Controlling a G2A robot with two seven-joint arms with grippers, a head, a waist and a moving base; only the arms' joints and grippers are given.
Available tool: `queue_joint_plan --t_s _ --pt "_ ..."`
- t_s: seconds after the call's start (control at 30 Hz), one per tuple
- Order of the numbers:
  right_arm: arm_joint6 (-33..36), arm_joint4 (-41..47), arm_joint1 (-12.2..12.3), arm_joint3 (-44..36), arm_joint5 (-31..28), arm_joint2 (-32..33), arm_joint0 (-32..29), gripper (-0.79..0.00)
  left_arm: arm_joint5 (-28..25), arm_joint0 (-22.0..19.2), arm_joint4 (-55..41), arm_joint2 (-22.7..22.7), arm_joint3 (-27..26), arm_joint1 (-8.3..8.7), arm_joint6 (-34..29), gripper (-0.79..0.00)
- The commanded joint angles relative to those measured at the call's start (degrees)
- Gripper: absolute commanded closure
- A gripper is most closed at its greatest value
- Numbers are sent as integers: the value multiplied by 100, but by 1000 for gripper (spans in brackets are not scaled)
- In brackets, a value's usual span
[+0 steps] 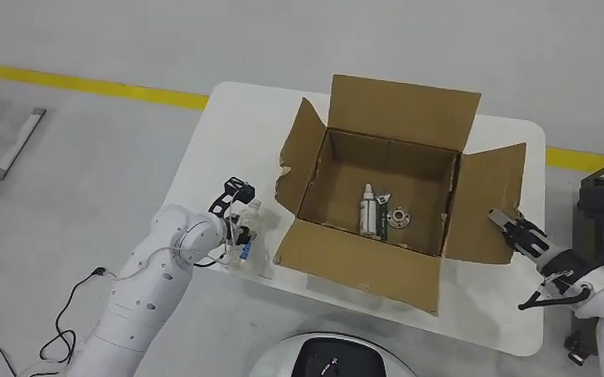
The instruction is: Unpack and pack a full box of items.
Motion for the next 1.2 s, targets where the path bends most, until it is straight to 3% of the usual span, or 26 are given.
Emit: queue_joint_plan --t_s 0.0,0.07,0.1,0.13,0.17,0.2,0.23,0.27,0.57,0.77,0.9,0.93,0.97,1.0,1.17 --pt "-19 7 6 -12 27 0 -17 0 -8 -20 2 37 84 -5 35 0" --pt "-34 24 10 -39 50 -12 -40 0 1 -36 -16 47 123 -6 52 0" --pt "-46 24 12 -56 61 -19 -52 0 1 -43 -35 47 129 -6 41 -151" --pt "-48 33 15 -73 61 -29 -63 0 -2 -50 -45 48 122 -4 27 -686" --pt "-47 23 19 -84 60 -34 -74 -135 -37 -56 -65 54 119 -2 -7 -785" --pt "-43 2 23 -94 63 -35 -82 -308 -54 -76 -45 54 95 2 -29 -785" --pt "-43 2 27 -109 69 -38 -88 -603 -57 -83 -53 44 58 5 -27 -785" --pt "-42 -1 31 -132 75 -34 -91 -785 -54 -76 -115 19 25 8 -33 -785" --pt "-153 -28 61 -411 175 208 -141 -785 -226 144 -269 -263 -645 107 -181 -785" --pt "-673 255 39 -1055 326 629 -130 -785 3 502 -652 -793 -1407 202 -148 -785" --pt "-674 9 71 -1224 -159 552 -90 -767 103 759 -772 -1097 -1957 260 -46 -785" --pt "-586 -151 91 -1224 -258 423 -58 -326 125 800 -799 -1169 -2067 272 0 -785" --pt "-546 -346 110 -1224 -294 281 -7 -65 128 832 -813 -1230 -2161 283 43 -785" --pt "-456 -624 134 -1224 -353 78 44 0 143 855 -803 -1299 -2243 295 112 -785" --pt "-185 -2306 216 -1224 -34 -1271 379 0 171 855 -821 -1609 -2463 344 391 -785"
